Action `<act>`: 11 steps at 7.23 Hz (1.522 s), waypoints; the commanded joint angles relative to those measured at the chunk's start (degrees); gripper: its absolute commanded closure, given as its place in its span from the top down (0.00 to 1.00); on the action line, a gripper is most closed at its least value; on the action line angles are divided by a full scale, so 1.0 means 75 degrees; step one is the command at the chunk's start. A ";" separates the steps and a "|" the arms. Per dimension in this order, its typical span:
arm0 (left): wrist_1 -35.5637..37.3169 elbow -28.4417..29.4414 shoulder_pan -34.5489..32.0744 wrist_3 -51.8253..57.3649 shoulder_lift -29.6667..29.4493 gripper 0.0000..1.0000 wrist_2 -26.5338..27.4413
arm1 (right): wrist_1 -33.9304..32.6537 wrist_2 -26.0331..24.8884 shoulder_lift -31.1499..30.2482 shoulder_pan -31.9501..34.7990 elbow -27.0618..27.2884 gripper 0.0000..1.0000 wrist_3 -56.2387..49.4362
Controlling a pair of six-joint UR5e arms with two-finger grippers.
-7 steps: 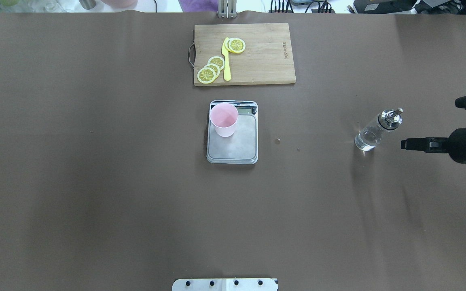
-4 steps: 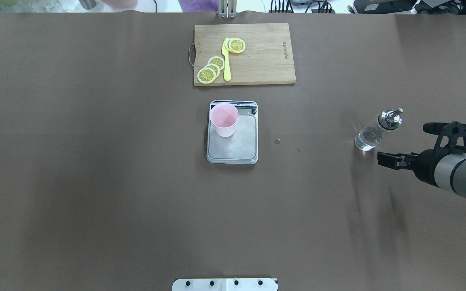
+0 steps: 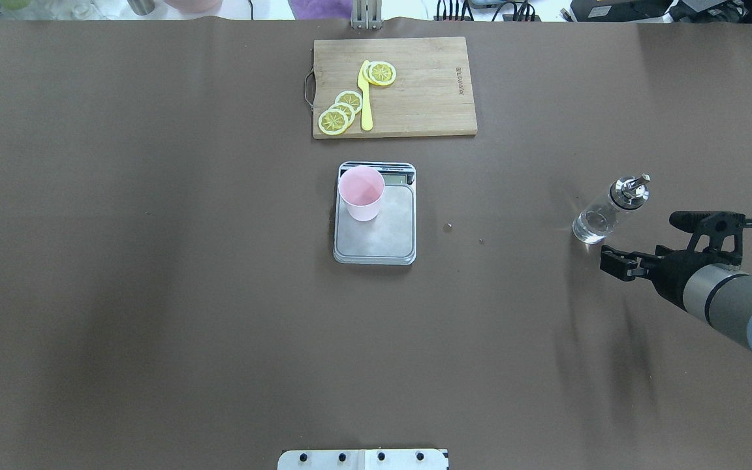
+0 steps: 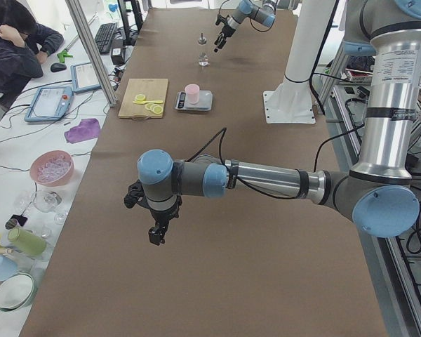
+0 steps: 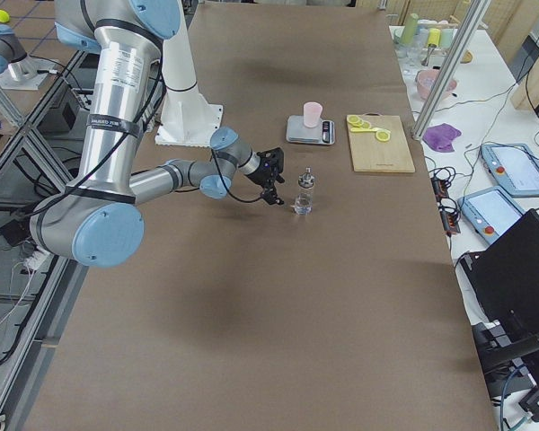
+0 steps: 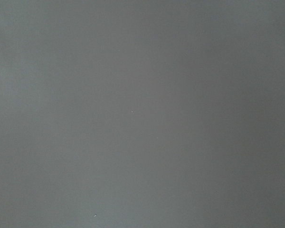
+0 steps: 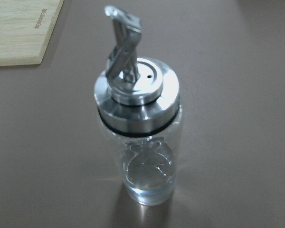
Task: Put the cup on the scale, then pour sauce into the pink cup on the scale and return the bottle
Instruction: 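Close the right gripper around the glass sauce bottle body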
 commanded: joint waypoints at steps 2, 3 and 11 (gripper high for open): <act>-0.0001 0.0003 -0.0010 0.0026 0.0002 0.98 -0.0007 | 0.0056 -0.1298 0.0136 -0.0589 -0.0256 1.00 0.0032; -0.0001 0.0003 -0.0010 0.0026 0.0002 0.98 -0.0007 | 0.0056 -0.1581 0.0287 -0.0753 -0.0524 1.00 0.0288; -0.0001 -0.0114 -0.0010 0.0014 0.0002 0.98 -0.0019 | 0.1673 -0.2287 0.0628 -0.0884 -0.1910 1.00 -0.0202</act>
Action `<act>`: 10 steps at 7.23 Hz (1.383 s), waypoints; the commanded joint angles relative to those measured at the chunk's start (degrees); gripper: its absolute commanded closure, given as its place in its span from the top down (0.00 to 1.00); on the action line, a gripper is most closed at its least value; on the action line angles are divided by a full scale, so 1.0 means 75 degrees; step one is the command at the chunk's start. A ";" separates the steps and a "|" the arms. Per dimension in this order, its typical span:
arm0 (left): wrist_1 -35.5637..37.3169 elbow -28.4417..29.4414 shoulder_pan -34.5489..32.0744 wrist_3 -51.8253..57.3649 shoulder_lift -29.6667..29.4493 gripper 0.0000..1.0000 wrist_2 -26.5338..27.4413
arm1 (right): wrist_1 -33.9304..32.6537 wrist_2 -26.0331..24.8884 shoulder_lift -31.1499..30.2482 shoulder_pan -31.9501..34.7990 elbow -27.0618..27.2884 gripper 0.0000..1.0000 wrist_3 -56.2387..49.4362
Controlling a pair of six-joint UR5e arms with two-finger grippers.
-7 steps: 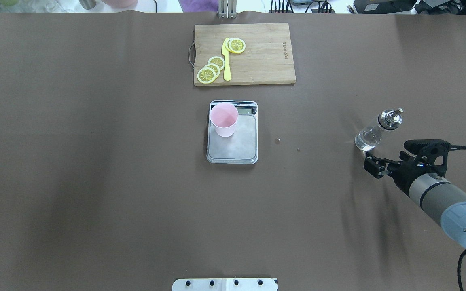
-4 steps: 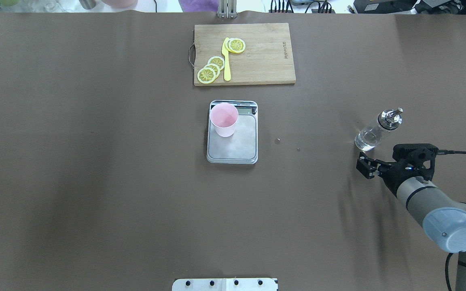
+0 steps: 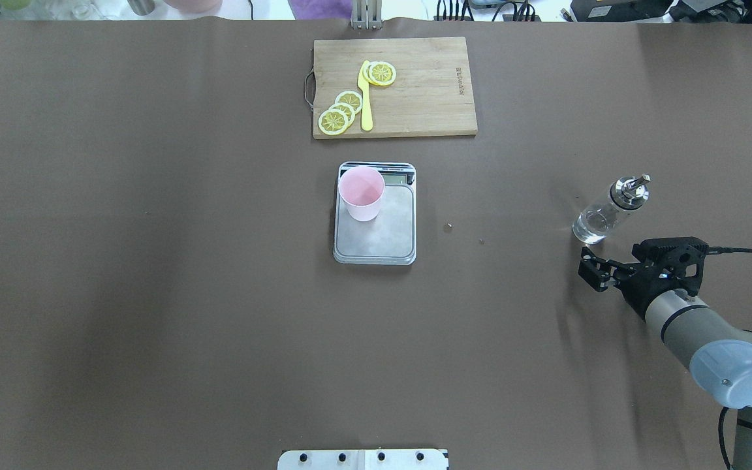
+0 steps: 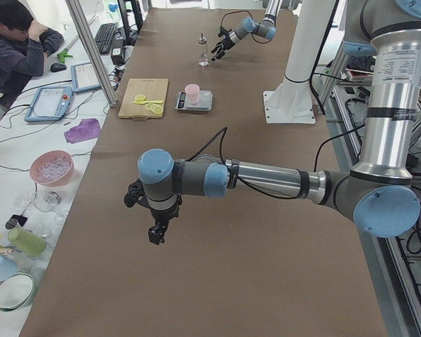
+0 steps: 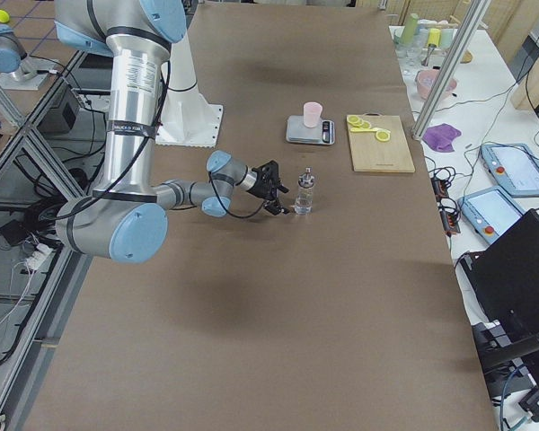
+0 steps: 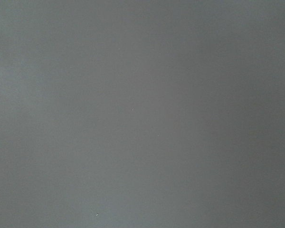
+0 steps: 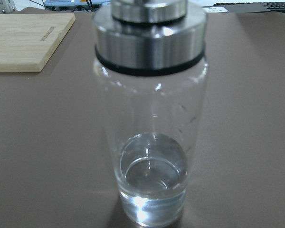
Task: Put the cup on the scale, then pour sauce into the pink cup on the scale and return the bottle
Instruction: 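Close the right gripper around the glass sauce bottle body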
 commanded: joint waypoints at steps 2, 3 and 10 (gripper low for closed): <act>0.0004 -0.0029 0.0000 -0.0012 -0.0007 0.98 0.0000 | 0.0105 -0.0208 0.0001 0.0055 -0.0079 1.00 -0.0414; 0.0004 -0.0041 0.0000 -0.0012 -0.0007 0.98 0.0000 | 0.0116 -0.0209 0.0036 0.0101 -0.0079 1.00 -0.0474; -0.0007 -0.0041 0.0000 -0.0012 -0.0007 0.98 0.0000 | 0.0139 -0.0103 0.1146 0.0757 -0.1013 1.00 -0.0861</act>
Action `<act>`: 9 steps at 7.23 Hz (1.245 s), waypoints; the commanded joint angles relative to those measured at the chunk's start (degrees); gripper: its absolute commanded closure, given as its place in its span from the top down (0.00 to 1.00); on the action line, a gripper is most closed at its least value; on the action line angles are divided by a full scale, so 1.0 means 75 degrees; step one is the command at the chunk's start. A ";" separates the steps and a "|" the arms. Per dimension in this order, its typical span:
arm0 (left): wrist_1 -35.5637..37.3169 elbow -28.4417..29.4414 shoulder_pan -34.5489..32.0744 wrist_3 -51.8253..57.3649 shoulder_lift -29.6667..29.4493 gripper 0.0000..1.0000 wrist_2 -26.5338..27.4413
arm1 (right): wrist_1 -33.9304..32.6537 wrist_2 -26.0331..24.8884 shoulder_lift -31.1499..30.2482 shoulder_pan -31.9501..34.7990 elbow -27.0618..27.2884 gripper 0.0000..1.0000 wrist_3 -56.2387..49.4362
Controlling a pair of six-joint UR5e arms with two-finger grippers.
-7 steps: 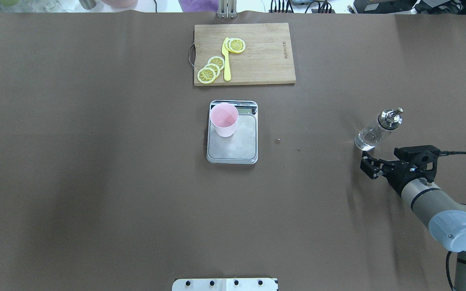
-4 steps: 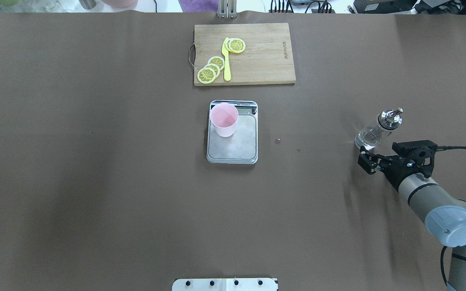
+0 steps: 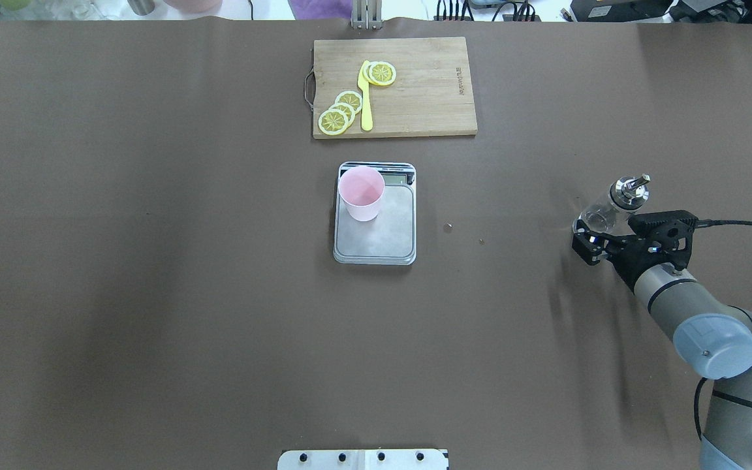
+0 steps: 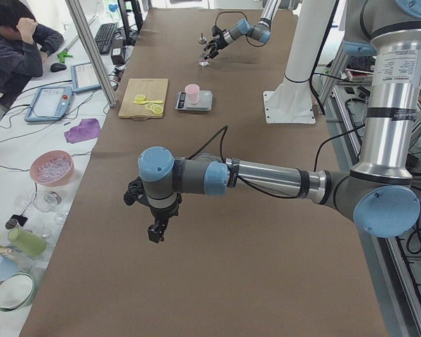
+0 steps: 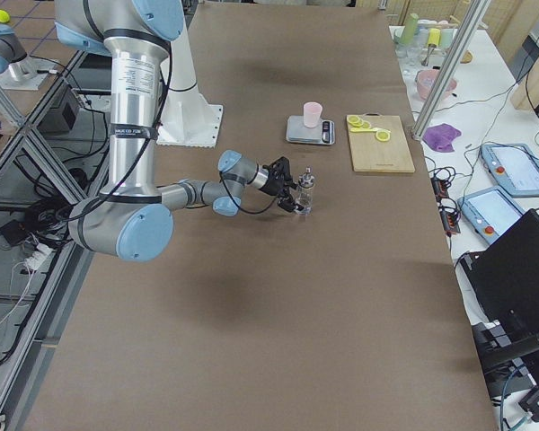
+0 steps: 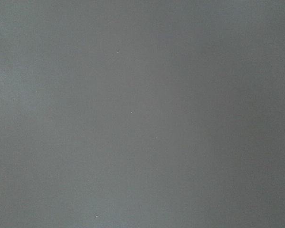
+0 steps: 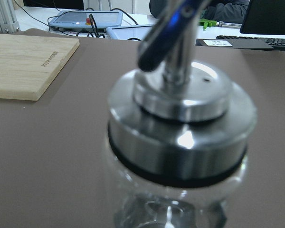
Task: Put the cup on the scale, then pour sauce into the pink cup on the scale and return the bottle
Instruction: 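Close the right gripper around the glass sauce bottle body, then lift the glass bottle off the table with the right gripper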
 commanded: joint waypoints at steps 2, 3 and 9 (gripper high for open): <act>0.0002 -0.0035 0.0000 0.0000 -0.0012 0.98 0.0000 | 0.0684 0.0206 0.0232 0.0216 -0.0497 1.00 -0.0384; 0.0002 -0.0059 0.0000 0.0000 -0.0012 0.98 0.0000 | 0.0736 0.0206 0.0243 0.0217 -0.0555 1.00 -0.0386; -0.0009 -0.0059 0.0012 -0.0012 -0.0012 0.98 0.0000 | 0.0771 0.0183 0.0219 0.0217 -0.0509 0.00 -0.0386</act>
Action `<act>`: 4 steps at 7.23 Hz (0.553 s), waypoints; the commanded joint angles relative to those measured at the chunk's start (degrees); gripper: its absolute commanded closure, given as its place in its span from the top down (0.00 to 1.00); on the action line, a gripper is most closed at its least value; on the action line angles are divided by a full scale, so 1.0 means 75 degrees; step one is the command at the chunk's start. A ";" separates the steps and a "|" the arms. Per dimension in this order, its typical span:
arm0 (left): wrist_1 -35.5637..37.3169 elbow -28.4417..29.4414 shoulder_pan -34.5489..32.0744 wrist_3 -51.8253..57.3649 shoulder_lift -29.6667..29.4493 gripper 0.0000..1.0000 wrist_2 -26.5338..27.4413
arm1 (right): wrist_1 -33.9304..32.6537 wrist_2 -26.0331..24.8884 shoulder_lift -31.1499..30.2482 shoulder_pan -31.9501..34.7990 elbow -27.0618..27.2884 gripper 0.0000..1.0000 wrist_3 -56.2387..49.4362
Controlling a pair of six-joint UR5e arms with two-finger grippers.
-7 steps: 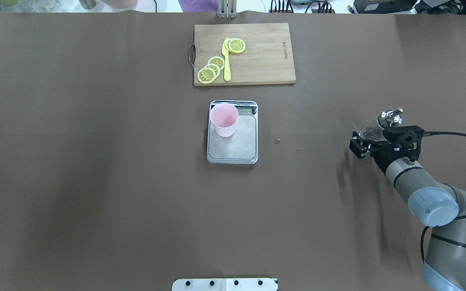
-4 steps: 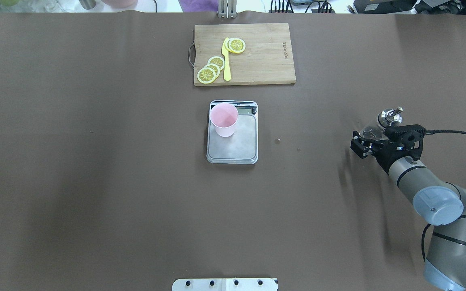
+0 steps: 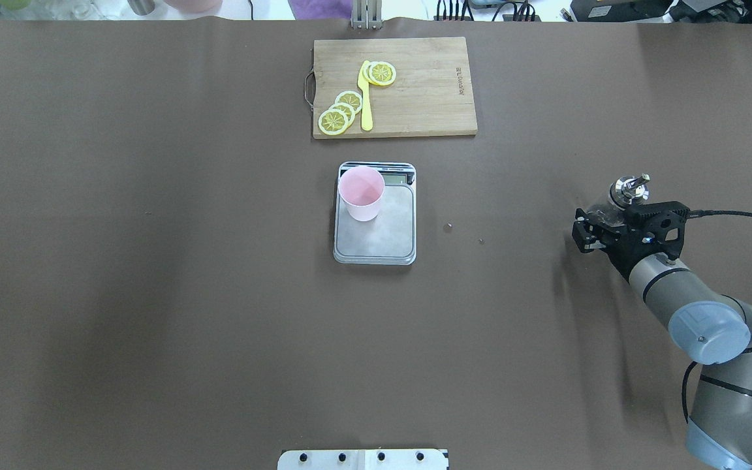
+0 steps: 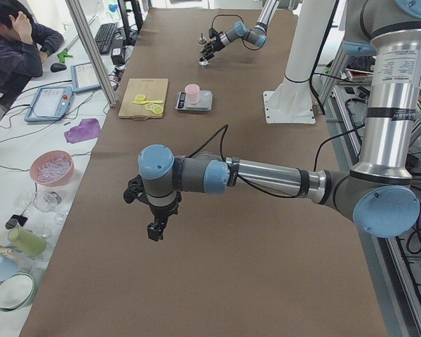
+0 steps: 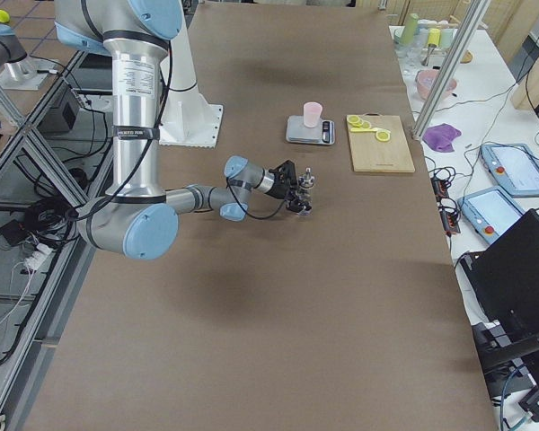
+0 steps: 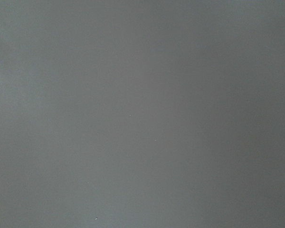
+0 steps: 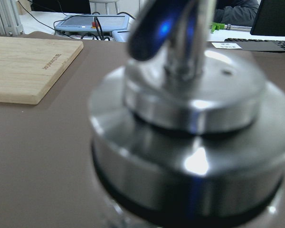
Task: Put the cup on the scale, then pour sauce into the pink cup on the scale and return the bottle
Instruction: 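Lift the glass bottle off the table with the right gripper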
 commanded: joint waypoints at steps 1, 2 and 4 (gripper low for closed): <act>-0.0004 0.0000 0.0004 -0.0004 0.0000 0.98 0.0000 | 0.0038 -0.0056 0.0025 0.0023 0.0120 0.00 -0.0019; -0.0004 0.0000 0.0004 -0.0004 0.0012 0.98 0.0000 | 0.0038 -0.0057 0.0083 0.0035 0.0260 0.00 -0.0031; -0.0004 0.0000 0.0004 -0.0004 0.0000 0.98 0.0000 | 0.0038 -0.0277 0.0037 0.0058 0.0379 0.00 -0.0636</act>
